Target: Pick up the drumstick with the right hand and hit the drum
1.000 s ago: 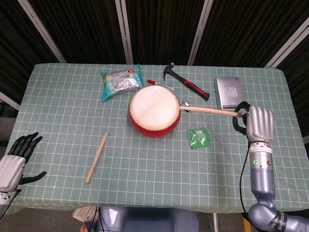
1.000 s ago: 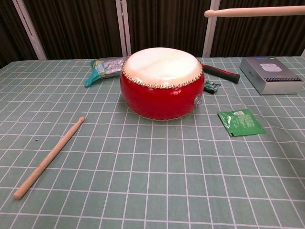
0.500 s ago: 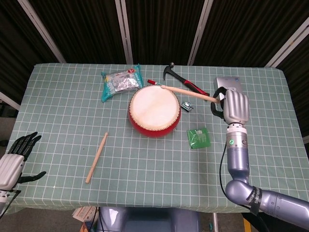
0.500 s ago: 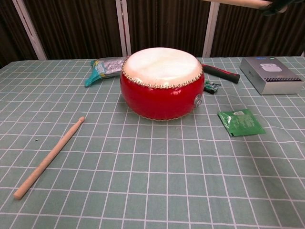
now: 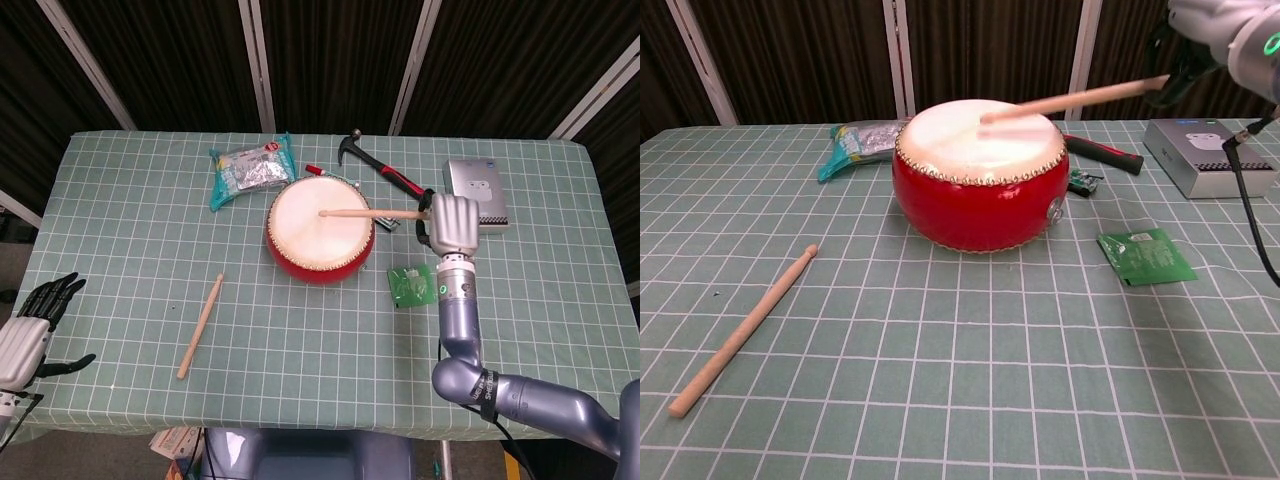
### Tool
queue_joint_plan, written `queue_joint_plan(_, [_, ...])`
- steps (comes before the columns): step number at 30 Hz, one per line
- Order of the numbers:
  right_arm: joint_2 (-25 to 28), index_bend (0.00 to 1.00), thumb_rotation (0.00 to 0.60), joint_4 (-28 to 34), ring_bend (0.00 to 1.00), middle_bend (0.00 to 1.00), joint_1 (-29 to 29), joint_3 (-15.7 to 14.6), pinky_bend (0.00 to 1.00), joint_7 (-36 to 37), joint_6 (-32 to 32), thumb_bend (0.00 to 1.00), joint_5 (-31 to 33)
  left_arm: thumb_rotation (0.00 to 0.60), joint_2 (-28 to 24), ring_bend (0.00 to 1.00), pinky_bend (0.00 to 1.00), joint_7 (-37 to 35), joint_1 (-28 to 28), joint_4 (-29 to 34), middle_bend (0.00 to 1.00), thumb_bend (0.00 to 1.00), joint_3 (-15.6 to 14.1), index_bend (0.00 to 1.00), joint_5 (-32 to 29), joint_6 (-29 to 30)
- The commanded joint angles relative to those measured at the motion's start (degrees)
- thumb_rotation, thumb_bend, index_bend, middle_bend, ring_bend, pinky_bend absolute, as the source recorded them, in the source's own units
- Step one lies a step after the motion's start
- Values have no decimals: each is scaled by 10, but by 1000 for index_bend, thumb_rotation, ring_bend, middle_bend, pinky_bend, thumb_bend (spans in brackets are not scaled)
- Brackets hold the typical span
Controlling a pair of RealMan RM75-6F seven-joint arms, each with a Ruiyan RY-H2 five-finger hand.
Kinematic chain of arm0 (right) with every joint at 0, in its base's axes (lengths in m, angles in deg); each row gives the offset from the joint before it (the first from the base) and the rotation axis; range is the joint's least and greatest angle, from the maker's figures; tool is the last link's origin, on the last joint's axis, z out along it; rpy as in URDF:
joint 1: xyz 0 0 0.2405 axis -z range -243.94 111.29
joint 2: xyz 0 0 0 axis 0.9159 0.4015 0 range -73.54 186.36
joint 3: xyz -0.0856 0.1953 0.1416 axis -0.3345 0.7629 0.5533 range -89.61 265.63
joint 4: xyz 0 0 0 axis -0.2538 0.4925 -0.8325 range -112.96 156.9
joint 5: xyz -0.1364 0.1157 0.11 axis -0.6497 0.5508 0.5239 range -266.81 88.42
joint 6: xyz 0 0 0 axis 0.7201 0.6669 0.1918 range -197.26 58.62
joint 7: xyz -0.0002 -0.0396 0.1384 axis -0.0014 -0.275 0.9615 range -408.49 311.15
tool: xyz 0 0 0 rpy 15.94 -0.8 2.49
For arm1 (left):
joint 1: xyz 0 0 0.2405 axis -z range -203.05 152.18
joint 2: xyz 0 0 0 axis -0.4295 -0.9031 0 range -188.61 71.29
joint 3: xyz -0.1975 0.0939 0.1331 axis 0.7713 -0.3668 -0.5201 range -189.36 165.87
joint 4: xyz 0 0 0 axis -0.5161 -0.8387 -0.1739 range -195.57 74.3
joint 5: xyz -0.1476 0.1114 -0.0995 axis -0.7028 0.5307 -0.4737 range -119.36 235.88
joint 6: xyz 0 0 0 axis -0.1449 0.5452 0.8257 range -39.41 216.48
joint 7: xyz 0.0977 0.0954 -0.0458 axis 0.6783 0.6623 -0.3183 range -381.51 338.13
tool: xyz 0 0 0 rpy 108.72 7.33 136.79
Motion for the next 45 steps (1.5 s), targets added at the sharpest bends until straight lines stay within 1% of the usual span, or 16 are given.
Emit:
queue_joint_plan(1, [-47, 963, 600, -96, 1000, 1000, -34, -118, 1000, -122, 11, 559, -96, 600, 2, 0, 0, 1, -1, -2, 0, 0, 0, 0, 2, 2])
queue_joint_plan(2, [-52, 964, 600, -99, 1000, 1000, -33, -117, 1000, -119, 14, 559, -100, 600, 2, 0, 0, 1, -1, -2, 0, 0, 0, 0, 1, 3])
queue_joint_plan(4, [-57, 964, 600, -97, 1000, 1000, -29, -101, 1000, -101, 20, 559, -97, 600, 2, 0, 1, 1, -2, -2, 0, 0, 1, 0, 0, 3])
queue_joint_plan(5, [-58, 963, 600, -92, 1000, 1000, -27, -89, 1000, -89, 24, 559, -94, 600, 2, 0, 1, 0, -2, -2, 0, 0, 1, 0, -1, 3])
queue_joint_plan(7, [-51, 963, 600, -70, 1000, 1000, -20, -46, 1000, -53, 39, 559, -80, 600, 2, 0, 0, 0, -3, -3, 0, 0, 0, 0, -1, 3])
queue_joint_plan(15, [-5, 964, 600, -7, 1000, 1000, -2, 32, 1000, 19, 70, 559, -78, 600, 2, 0, 1, 0, -2, 1, 0, 0, 0, 0, -3, 0])
queue_joint_plan(22, [24, 964, 600, 60, 1000, 1000, 30, 132, 1000, 154, 76, 559, -35, 600, 0, 0, 1, 1, -2, 5, 0, 0, 0, 0, -5, -4])
queue_joint_plan(23, [25, 964, 600, 66, 1000, 1000, 35, 143, 1000, 174, 75, 559, -28, 600, 0, 0, 1, 1, -2, 5, 0, 0, 0, 0, -5, -3])
queue_joint_plan(25, [28, 964, 600, 70, 1000, 1000, 41, 150, 1000, 192, 71, 559, -22, 600, 1, 0, 1, 2, -2, 5, 0, 0, 0, 0, -4, -3])
queue_joint_plan(28, [27, 963, 600, 61, 1000, 1000, 45, 140, 1000, 203, 63, 559, -22, 600, 1, 0, 0, 3, -2, 6, 0, 0, 0, 0, -5, -4])
queue_joint_plan(31, [15, 963, 600, 41, 1000, 1000, 41, 118, 1000, 199, 49, 559, -15, 600, 1, 0, 1, 3, -1, 7, 0, 0, 0, 0, -5, -5])
queue_joint_plan(37, [-47, 964, 600, -30, 1000, 1000, 13, 68, 1000, 170, 27, 560, -7, 600, 0, 0, 1, 2, 1, 9, 0, 0, 1, 0, -7, -9])
queue_joint_plan(40, [-81, 964, 600, -87, 1000, 1000, -9, 8, 1000, 116, 18, 561, -38, 600, -1, 0, 0, 0, 1, 10, 0, 0, 1, 0, -8, -11])
queue_joint_plan(43, [-100, 964, 600, -187, 1000, 1000, -37, -110, 1000, 0, 21, 562, -151, 600, -1, 0, 1, 0, 1, 9, 0, 0, 1, 0, -8, -11])
queue_joint_plan(44, [-106, 964, 600, -212, 1000, 1000, -40, -134, 1000, -22, 22, 562, -178, 600, -1, 0, 1, -1, 1, 9, 0, 0, 1, 0, -8, -11])
queue_joint_plan(45, [-111, 964, 600, -224, 1000, 1000, -40, -140, 1000, -24, 23, 562, -190, 600, -1, 0, 1, -2, 1, 9, 0, 0, 1, 0, -8, -11])
